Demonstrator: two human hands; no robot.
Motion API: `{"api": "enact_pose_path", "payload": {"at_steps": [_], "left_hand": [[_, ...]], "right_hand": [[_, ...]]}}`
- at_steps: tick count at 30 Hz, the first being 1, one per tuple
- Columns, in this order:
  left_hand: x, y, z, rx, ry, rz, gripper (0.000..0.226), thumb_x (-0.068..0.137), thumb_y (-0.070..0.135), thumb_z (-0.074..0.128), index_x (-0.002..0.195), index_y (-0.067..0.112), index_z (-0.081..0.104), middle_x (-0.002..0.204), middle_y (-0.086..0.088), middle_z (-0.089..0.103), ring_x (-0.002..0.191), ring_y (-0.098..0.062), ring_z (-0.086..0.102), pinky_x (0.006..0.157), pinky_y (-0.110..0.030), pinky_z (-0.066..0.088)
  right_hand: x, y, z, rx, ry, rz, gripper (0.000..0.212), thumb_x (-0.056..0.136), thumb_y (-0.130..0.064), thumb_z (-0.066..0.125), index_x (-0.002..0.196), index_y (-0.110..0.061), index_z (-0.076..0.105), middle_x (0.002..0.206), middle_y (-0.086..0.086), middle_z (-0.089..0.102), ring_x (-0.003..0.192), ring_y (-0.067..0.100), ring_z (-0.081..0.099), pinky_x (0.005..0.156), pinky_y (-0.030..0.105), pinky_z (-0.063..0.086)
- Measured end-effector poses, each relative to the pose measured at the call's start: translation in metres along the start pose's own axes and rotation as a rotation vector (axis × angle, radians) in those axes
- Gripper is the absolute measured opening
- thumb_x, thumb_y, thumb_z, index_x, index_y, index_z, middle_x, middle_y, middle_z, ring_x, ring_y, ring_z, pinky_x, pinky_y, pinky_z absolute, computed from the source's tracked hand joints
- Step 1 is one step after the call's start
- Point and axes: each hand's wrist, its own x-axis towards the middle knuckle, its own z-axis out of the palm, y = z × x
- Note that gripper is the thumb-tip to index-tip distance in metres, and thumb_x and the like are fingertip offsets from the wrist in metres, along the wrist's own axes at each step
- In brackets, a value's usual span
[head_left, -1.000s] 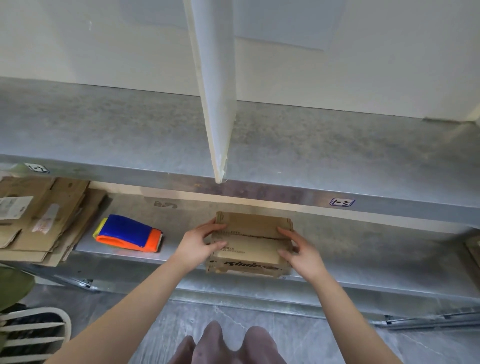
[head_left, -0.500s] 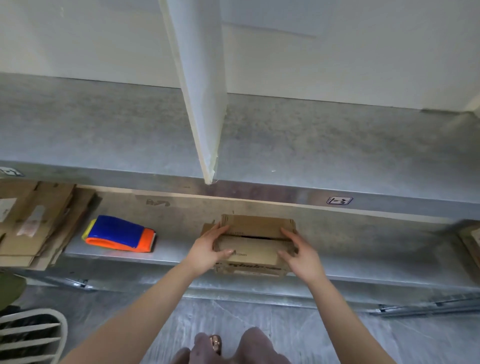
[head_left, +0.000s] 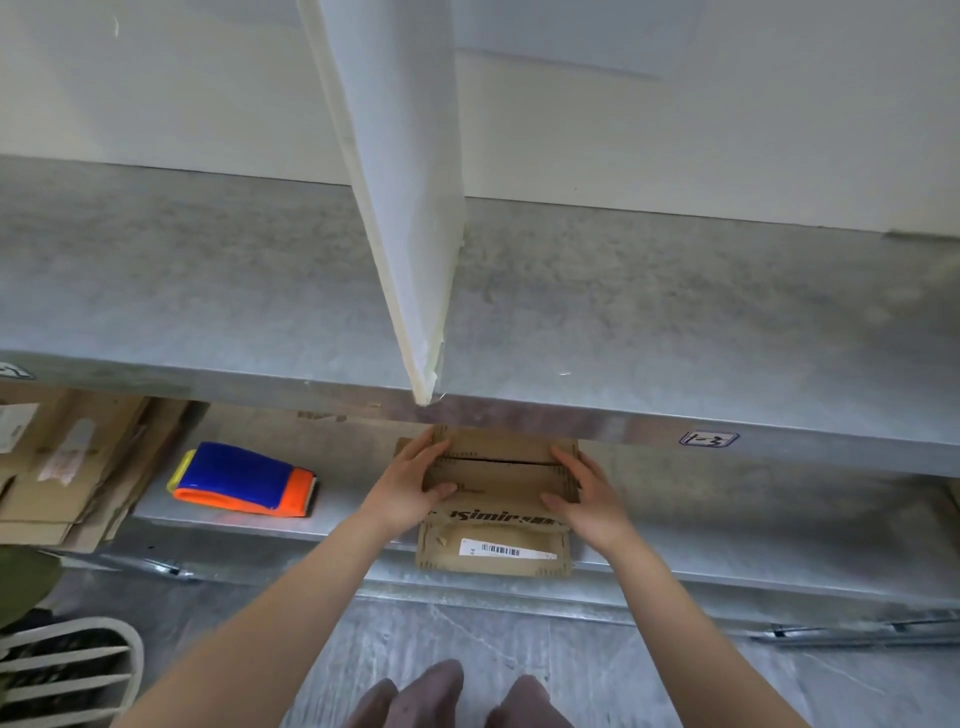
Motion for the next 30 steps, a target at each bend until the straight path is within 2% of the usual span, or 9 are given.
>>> {"api": "enact_pose_path", "payload": {"at_steps": [3,6,12,15,17,20,24,27,30], "left_hand": [[0.001,0.003,-0.007,0.227,0.002,0.012,0.063,0.092,0.046,0.055,0.148,0.035,0.028,0.159,0.013,0.01,0.146,-0.015,0.007,0.116,-0.038,0.022],[0.0,0.01,-0.013,0.378,-0.015,0.046,0.062,0.094,0.049,0.049,0.149,0.034,0.024,0.16,0.012,0.008,0.148,-0.017,0.002,0.118,-0.039,0.014],[-0.017,0.025,-0.024,0.515,0.067,0.178,0.067,0.097,0.048,0.044,0.153,0.03,0.012,0.161,0.011,0.002,0.148,-0.016,-0.005,0.118,-0.036,0.011],[-0.031,0.02,-0.031,0.619,0.172,0.318,0.065,0.096,0.047,0.046,0.152,0.024,0.022,0.161,0.002,0.015,0.149,-0.023,0.008,0.12,-0.037,0.009],[-0.043,0.013,-0.041,0.683,0.233,0.378,0.062,0.093,0.042,0.054,0.148,0.021,0.034,0.156,-0.004,0.029,0.145,-0.029,0.022,0.117,-0.043,0.016],[-0.065,-0.01,-0.058,0.768,0.248,0.358,0.058,0.087,0.042,0.063,0.138,0.018,0.049,0.147,-0.009,0.045,0.136,-0.035,0.04,0.11,-0.05,0.031],[-0.09,-0.054,-0.087,0.839,0.251,0.303,0.061,0.079,0.043,0.071,0.132,0.016,0.055,0.134,-0.012,0.057,0.124,-0.035,0.053,0.101,-0.049,0.043],[-0.104,-0.091,-0.117,0.863,0.241,0.27,0.056,0.083,0.05,0.061,0.128,0.017,0.058,0.131,-0.01,0.06,0.121,-0.034,0.056,0.099,-0.048,0.044],[-0.11,-0.132,-0.148,0.872,0.165,0.24,0.061,0.082,0.054,0.045,0.127,0.017,0.059,0.128,-0.01,0.061,0.118,-0.035,0.057,0.1,-0.05,0.044]], "right_hand": [[-0.003,0.002,0.001,-0.085,0.07,-0.01,0.065,0.087,-0.038,0.068,0.143,-0.041,0.038,0.159,-0.001,0.018,0.143,0.023,0.029,0.107,0.029,0.03],[-0.01,0.002,-0.002,-0.248,0.11,-0.032,0.068,0.087,-0.05,0.062,0.147,-0.043,0.03,0.159,-0.002,0.018,0.143,0.028,0.024,0.109,0.038,0.032],[-0.027,-0.014,-0.012,-0.57,0.247,-0.182,0.065,0.092,-0.05,0.051,0.15,-0.036,0.026,0.158,0.0,0.026,0.145,0.027,0.022,0.114,0.044,0.031],[-0.037,-0.031,-0.008,-0.628,0.324,-0.345,0.057,0.092,-0.05,0.045,0.146,-0.032,0.04,0.155,0.003,0.035,0.145,0.03,0.024,0.116,0.049,0.027],[-0.042,-0.051,0.002,-0.656,0.29,-0.415,0.056,0.093,-0.049,0.043,0.146,-0.032,0.039,0.156,0.001,0.033,0.146,0.029,0.022,0.118,0.049,0.023],[-0.05,-0.083,0.033,-0.692,0.237,-0.493,0.055,0.094,-0.049,0.046,0.146,-0.034,0.038,0.155,0.001,0.033,0.146,0.028,0.022,0.118,0.049,0.022],[-0.055,-0.117,0.088,-0.709,0.185,-0.576,0.053,0.09,-0.043,0.057,0.14,-0.029,0.049,0.147,0.006,0.046,0.141,0.033,0.033,0.115,0.053,0.027],[-0.046,-0.136,0.134,-0.764,0.153,-0.581,0.051,0.087,-0.043,0.058,0.135,-0.026,0.053,0.138,0.008,0.053,0.135,0.036,0.04,0.114,0.055,0.027],[-0.039,-0.152,0.178,-0.784,0.096,-0.5,0.054,0.09,-0.046,0.048,0.14,-0.026,0.049,0.145,0.01,0.048,0.14,0.035,0.034,0.117,0.056,0.021]]}}
